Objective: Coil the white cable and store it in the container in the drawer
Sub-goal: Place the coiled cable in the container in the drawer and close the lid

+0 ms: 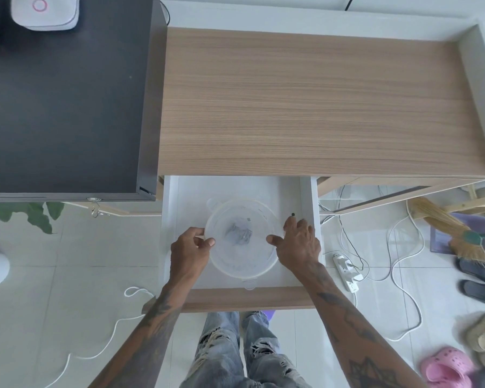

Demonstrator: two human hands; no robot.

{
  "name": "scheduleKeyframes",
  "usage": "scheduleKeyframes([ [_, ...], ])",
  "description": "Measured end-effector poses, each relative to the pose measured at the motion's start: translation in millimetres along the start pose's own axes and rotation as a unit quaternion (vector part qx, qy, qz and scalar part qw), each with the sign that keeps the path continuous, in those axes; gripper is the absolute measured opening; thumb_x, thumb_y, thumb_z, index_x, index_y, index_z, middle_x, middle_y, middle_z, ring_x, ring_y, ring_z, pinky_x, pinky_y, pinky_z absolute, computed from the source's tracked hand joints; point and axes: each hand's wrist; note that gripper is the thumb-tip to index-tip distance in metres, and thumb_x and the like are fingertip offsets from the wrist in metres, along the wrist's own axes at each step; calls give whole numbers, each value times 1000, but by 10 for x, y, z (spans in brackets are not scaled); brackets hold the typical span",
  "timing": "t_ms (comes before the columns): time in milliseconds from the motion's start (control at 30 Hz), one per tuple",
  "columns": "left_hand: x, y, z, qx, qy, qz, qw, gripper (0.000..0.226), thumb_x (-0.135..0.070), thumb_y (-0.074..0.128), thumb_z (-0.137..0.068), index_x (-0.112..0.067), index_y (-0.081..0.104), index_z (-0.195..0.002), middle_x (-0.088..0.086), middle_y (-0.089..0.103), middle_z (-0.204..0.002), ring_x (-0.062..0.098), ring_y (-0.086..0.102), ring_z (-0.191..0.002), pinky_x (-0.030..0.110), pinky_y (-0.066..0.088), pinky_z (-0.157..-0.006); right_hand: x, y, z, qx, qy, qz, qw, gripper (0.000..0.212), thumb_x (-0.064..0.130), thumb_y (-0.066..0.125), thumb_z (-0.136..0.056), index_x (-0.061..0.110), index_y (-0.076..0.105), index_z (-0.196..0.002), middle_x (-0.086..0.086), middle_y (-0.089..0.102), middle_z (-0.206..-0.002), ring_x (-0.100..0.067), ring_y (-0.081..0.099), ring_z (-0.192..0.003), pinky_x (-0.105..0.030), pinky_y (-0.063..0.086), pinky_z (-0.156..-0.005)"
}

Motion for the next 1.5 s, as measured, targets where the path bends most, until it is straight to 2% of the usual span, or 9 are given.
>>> scheduleKeyframes([
  [133, -177, 10, 127, -70, 30, -251, 965, 43, -39, 68, -90, -6, 52, -112, 13, 61, -105, 33, 62, -97, 38, 47, -64, 53, -2, 65, -54, 29, 59, 996, 62, 59, 60, -88, 13, 44, -125, -8, 54, -118, -28, 50, -113, -36, 41, -90],
  [267, -194, 22, 172, 14, -30, -323, 946, 51, -49, 42, -99, -3, 62, -108, 15, 69, -105, 34, 68, -96, 35, 42, -64, 77, 7, 137, 10, 88, -10, 996, 53, 54, 58, -91, 8, 49, -113, -8, 68, -108, -29, 66, -104, -35, 47, -75],
  [500, -182, 74, 129, 44, -59, -178, 981, 31, -24, 54, -101, 4, 66, -100, 20, 73, -101, 23, 63, -75, 22, 35, -50, 57, 23, 131, 75, 103, -107, 986, 20, 10, 55, -94, 1, 55, -112, -4, 74, -113, -33, 68, -106, -36, 56, -80],
  [667, -191, 26, 87, 61, -109, -91, 988, 41, -32, 53, -101, 4, 65, -87, 13, 72, -69, 15, 62, -53, 23, 40, -48, 94, -56, 88, 83, 83, -102, 988, 25, 19, 57, -98, -1, 57, -112, -16, 71, -114, -36, 65, -108, -32, 46, -73],
  [800, -259, -61, 14, 73, -35, -208, 975, 38, -32, 59, -97, -2, 56, -119, 15, 61, -110, 31, 63, -96, 35, 47, -71, 163, -125, 112, 59, 30, 15, 998, 44, 33, 60, -96, 8, 45, -130, -14, 56, -128, -32, 56, -119, -37, 47, -86],
  [933, -420, -79, -226, 81, 103, -189, 973, 61, -26, 64, -93, -7, 39, -145, 16, 44, -143, 35, 46, -131, 42, 43, -101, 257, -178, -22, 25, -120, 5, 992, 85, 30, 71, -88, 18, 18, -153, -12, 36, -145, -32, 48, -126, -41, 45, -100],
  [1200, -366, 37, -415, 87, 115, -105, 984, 31, -24, 73, -88, -3, 66, -109, 7, 50, -89, 30, 54, -90, 31, 36, -75, 348, -104, -329, 66, -116, -77, 988, 69, 32, 73, -89, 8, 42, -146, -16, 41, -143, -34, 45, -130, -38, 40, -106],
  [1300, -337, 59, -440, 80, 116, -95, 985, 31, -23, 73, -87, -4, 69, -111, 4, 50, -88, 24, 48, -84, 29, 35, -74, 362, -95, -361, 47, -119, -87, 988, 64, 26, 77, -86, 4, 50, -139, -14, 42, -140, -32, 50, -124, -36, 44, -100],
  [1500, -262, 130, -379, 59, 123, -98, 986, 40, -28, 68, -91, -6, 64, -124, 11, 63, -109, 32, 59, -105, 40, 48, -86, 377, -124, -381, 28, -131, -80, 988, 52, 24, 77, -86, -2, 59, -128, -14, 49, -133, -32, 56, -116, -37, 49, -94],
])
Point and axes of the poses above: each hand's wrist, its own z-axis away from the middle knuckle, its own y-axis out of the palm, x = y × z
